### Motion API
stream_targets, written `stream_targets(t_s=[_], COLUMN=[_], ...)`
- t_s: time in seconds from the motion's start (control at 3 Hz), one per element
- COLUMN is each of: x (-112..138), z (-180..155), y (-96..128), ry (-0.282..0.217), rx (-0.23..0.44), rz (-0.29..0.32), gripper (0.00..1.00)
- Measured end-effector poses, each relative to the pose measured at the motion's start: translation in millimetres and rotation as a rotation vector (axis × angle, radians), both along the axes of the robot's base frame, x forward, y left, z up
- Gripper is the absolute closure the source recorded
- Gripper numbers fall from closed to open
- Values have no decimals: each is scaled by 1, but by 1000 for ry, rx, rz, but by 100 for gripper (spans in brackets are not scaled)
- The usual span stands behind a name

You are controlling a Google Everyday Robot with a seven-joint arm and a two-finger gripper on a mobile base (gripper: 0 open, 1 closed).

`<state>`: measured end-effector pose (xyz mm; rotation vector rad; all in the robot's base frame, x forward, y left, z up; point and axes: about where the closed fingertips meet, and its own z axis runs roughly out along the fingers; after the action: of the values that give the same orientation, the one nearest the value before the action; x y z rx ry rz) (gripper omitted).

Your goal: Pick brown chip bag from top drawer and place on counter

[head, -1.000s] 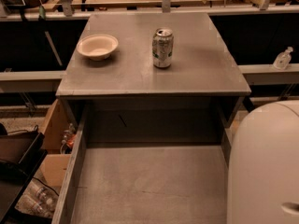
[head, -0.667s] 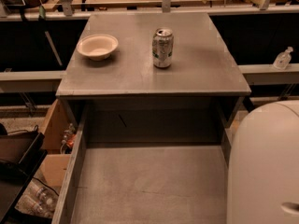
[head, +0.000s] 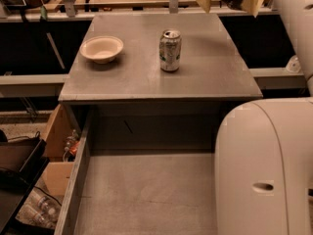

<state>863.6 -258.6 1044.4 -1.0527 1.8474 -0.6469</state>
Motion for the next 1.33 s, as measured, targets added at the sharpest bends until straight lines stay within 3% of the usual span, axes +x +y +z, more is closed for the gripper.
stream_targets(t_s=[0.33,0.67,1.0,1.33], x=[36,52,56,57], z=[-28,-52,-78,-84], y=[9,33,63,67], ry=[-33,-16,39,51], rx=[-41,-22,26,33], rz=[-7,26,75,81], gripper=[100,100,100,86])
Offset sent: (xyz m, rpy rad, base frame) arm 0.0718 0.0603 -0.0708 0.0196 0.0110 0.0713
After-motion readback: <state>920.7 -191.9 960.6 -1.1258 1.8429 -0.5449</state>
